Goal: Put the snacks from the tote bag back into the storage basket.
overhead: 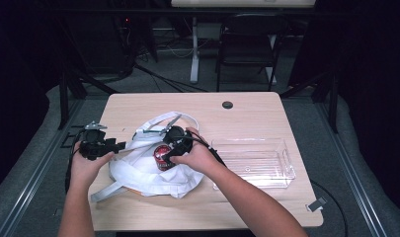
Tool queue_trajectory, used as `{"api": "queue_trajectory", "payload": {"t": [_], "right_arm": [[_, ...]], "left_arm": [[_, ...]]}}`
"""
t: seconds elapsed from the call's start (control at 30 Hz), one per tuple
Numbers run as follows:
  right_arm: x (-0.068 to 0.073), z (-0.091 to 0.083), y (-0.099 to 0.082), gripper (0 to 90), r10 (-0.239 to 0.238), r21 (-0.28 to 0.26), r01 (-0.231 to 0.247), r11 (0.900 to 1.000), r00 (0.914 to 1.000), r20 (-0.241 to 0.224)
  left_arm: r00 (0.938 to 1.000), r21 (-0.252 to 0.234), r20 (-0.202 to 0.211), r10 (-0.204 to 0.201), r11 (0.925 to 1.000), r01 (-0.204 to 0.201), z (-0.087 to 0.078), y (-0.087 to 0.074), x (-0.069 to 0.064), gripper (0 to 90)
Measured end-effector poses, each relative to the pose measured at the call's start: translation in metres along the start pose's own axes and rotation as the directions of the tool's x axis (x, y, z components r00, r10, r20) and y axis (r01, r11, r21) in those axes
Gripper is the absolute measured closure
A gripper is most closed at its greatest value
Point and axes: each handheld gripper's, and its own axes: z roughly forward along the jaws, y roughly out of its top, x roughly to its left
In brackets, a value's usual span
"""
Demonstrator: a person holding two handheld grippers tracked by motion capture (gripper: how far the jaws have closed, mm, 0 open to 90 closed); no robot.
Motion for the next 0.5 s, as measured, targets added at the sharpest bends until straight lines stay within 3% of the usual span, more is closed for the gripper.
{"api": "queue_trajectory", "payload": {"t": [0.5], "right_arm": [[-0.001, 0.019, 0.011, 18.6, 0.01, 0.069, -0.01, 0.9976, 0.9999, -0.005]], "left_arm": [[1.0, 0.008, -0.003, 0.003, 1.0, -0.003, 0.002, 0.0, 0.0, 51.7]]}}
